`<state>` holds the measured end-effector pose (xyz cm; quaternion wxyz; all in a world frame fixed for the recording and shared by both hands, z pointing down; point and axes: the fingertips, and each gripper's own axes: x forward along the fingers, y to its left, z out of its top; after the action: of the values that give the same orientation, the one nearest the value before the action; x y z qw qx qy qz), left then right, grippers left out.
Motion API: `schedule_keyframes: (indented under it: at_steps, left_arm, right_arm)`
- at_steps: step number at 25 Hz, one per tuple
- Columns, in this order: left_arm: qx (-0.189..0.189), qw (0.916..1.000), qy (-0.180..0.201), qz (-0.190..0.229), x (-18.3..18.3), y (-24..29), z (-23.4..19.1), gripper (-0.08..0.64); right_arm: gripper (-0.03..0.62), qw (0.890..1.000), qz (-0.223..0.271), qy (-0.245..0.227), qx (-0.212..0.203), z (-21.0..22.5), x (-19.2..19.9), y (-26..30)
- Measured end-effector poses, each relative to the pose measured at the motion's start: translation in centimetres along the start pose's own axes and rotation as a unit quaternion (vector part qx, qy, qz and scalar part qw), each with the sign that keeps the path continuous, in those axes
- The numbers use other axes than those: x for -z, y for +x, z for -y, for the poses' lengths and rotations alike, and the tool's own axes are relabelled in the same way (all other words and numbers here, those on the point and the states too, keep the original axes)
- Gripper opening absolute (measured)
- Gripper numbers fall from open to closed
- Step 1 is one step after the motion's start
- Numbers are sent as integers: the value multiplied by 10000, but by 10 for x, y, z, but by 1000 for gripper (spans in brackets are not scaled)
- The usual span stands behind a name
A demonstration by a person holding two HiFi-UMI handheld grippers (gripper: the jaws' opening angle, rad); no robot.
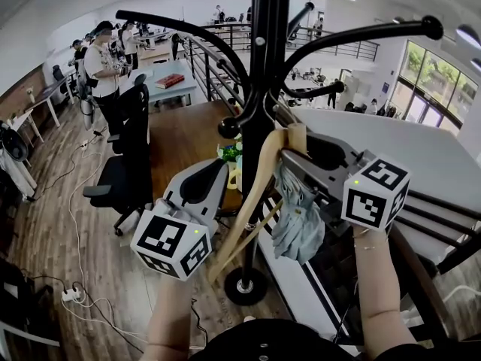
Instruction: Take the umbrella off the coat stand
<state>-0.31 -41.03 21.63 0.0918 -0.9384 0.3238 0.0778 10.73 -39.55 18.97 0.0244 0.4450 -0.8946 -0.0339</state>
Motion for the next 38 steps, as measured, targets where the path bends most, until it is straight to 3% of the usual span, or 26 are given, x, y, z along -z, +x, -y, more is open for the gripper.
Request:
schedule_keyframes:
  at_steps: [9, 18, 28, 38]
  left_arm:
    - [-89, 9998, 86, 133, -3, 8, -6, 23]
    - [-180, 9993, 79, 318, -12, 16, -12, 23]
    - [101, 9989, 351, 283, -25, 13, 1, 23]
    - [370, 9965, 616, 428, -49, 9, 20, 23]
  right_arm:
    - [164, 9981, 334, 424, -310, -3, -6, -5]
    - [160, 9956, 550, 464, -603, -13, -13, -13]
    - [158, 9970, 743, 2, -209, -17, -37, -23]
    - [158, 9957, 914, -146, -30, -19, -59, -31]
